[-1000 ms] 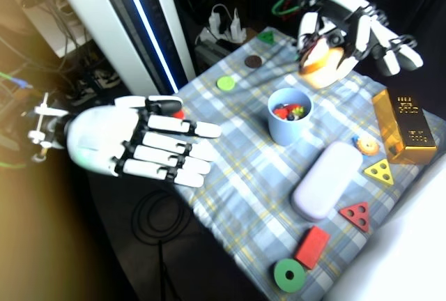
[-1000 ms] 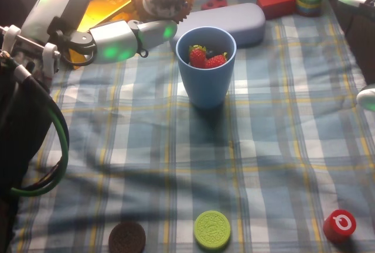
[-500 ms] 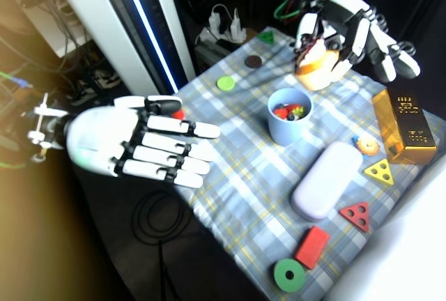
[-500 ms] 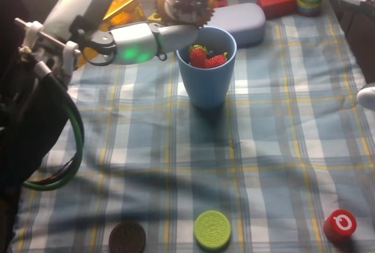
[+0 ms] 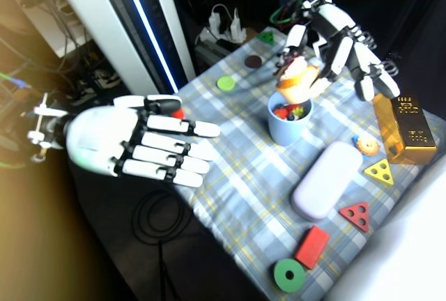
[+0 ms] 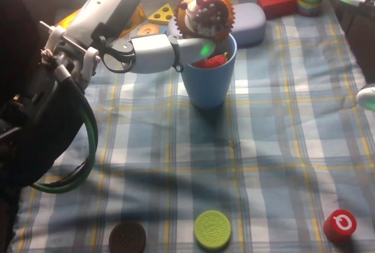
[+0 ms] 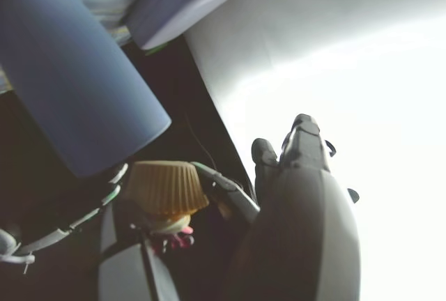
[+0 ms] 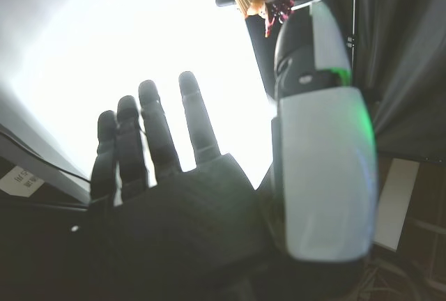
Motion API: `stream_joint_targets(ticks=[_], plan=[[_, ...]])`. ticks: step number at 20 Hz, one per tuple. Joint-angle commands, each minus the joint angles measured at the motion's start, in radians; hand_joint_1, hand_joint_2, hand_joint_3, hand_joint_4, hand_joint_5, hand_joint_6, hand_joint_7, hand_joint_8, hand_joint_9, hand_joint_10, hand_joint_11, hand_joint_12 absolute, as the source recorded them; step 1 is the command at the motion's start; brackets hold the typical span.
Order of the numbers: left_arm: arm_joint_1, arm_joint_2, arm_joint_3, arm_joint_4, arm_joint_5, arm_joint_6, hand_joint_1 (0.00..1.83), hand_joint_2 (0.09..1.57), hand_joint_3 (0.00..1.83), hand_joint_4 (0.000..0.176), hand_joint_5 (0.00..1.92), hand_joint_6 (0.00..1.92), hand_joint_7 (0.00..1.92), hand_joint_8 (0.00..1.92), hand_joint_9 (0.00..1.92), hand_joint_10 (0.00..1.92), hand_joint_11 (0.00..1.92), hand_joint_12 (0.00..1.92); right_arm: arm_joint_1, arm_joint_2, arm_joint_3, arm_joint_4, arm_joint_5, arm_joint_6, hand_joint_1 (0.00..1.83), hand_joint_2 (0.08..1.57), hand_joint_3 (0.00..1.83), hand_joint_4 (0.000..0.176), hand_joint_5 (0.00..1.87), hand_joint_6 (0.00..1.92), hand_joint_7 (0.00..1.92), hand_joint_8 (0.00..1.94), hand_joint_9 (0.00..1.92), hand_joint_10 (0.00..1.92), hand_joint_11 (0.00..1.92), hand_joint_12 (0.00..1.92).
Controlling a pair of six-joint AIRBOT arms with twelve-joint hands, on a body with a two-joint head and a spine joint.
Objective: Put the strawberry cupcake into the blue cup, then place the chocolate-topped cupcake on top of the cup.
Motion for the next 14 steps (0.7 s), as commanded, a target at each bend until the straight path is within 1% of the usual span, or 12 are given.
stream_joint_targets(ticks=[1,2,3,4,5,6,7,8,9,10,13,14], plan=[[-0.020,-0.006,0.005,0.029,-0.111,-0.010,0.90,0.90,0.00,0.172,0.95,0.10,0.28,0.00,0.00,0.00,0.00,0.00,0.008,0.001,0.005,0.018,0.124,0.006,0.20,1.02,0.00,0.090,0.14,0.00,0.25,0.00,0.15,0.00,0.00,0.25],[-0.021,-0.006,0.005,0.031,-0.109,-0.010,0.88,0.89,0.00,0.175,0.96,0.03,0.28,0.00,0.00,0.00,0.00,0.00,0.008,0.001,0.005,0.018,0.124,0.006,0.21,1.02,0.00,0.086,0.14,0.00,0.25,0.00,0.16,0.00,0.00,0.25],[-0.021,-0.006,0.005,0.031,-0.108,-0.010,0.87,0.90,0.00,0.145,0.97,0.01,0.27,0.00,0.00,0.00,0.00,0.00,0.008,0.001,0.006,0.018,0.124,0.006,0.21,1.03,0.00,0.059,0.15,0.00,0.26,0.00,0.19,0.00,0.00,0.32],[-0.021,-0.005,0.005,0.031,-0.109,-0.010,0.82,0.91,0.01,0.170,0.94,0.00,0.25,0.00,0.00,0.00,0.00,0.00,0.008,0.000,0.006,0.018,0.124,0.006,0.21,1.04,0.00,0.073,0.14,0.00,0.25,0.00,0.18,0.00,0.00,0.30],[-0.021,-0.005,0.005,0.031,-0.109,-0.010,0.78,0.92,0.01,0.175,0.93,0.00,0.26,0.00,0.00,0.00,0.00,0.00,0.007,-0.001,0.006,0.018,0.124,0.006,0.21,1.03,0.00,0.084,0.13,0.00,0.25,0.00,0.17,0.00,0.00,0.27],[-0.022,-0.004,0.005,0.031,-0.109,-0.010,0.74,0.90,0.00,0.176,0.94,0.00,0.26,0.01,0.00,0.00,0.00,0.00,0.007,-0.001,0.006,0.018,0.124,0.006,0.21,1.03,0.00,0.085,0.13,0.00,0.25,0.00,0.16,0.00,0.00,0.22],[-0.024,-0.002,0.005,0.033,-0.107,-0.010,0.80,0.92,0.01,0.176,0.92,0.00,0.26,0.01,0.00,0.00,0.00,0.00,0.007,-0.001,0.006,0.018,0.124,0.006,0.21,1.03,0.00,0.080,0.13,0.00,0.24,0.00,0.15,0.00,0.00,0.19],[-0.024,-0.001,0.005,0.033,-0.106,-0.010,0.80,0.92,0.01,0.176,0.92,0.00,0.26,0.01,0.00,0.00,0.00,0.00,0.006,-0.001,0.006,0.018,0.124,0.006,0.21,1.03,0.00,0.080,0.13,0.00,0.24,0.00,0.15,0.00,0.00,0.19],[-0.025,0.001,0.005,0.034,-0.104,-0.010,0.83,0.92,0.01,0.176,0.91,0.00,0.26,0.00,0.00,0.00,0.00,0.00,0.006,-0.001,0.006,0.018,0.124,0.007,0.21,1.03,0.00,0.085,0.13,0.00,0.24,0.00,0.15,0.00,0.00,0.19],[-0.026,0.003,0.005,0.035,-0.101,-0.010,0.89,0.92,0.01,0.176,0.91,0.00,0.27,0.01,0.00,0.00,0.00,0.00,0.006,-0.001,0.006,0.018,0.124,0.007,0.20,1.02,0.00,0.100,0.13,0.00,0.23,0.00,0.14,0.00,0.00,0.15],[-0.029,0.010,0.004,0.042,-0.092,-0.010,0.84,0.92,0.00,0.176,0.93,0.01,0.29,0.01,0.00,0.00,0.00,0.00,0.005,-0.001,0.006,0.018,0.124,0.007,0.19,1.03,0.00,0.075,0.13,0.00,0.26,0.00,0.17,0.00,0.00,0.20],[-0.029,0.012,0.003,0.043,-0.090,-0.010,0.84,0.94,0.01,0.176,0.94,0.01,0.29,0.01,0.00,0.00,0.00,0.00,0.004,-0.001,0.006,0.018,0.124,0.008,0.20,1.02,0.00,0.074,0.14,0.00,0.26,0.00,0.17,0.00,0.00,0.22]])
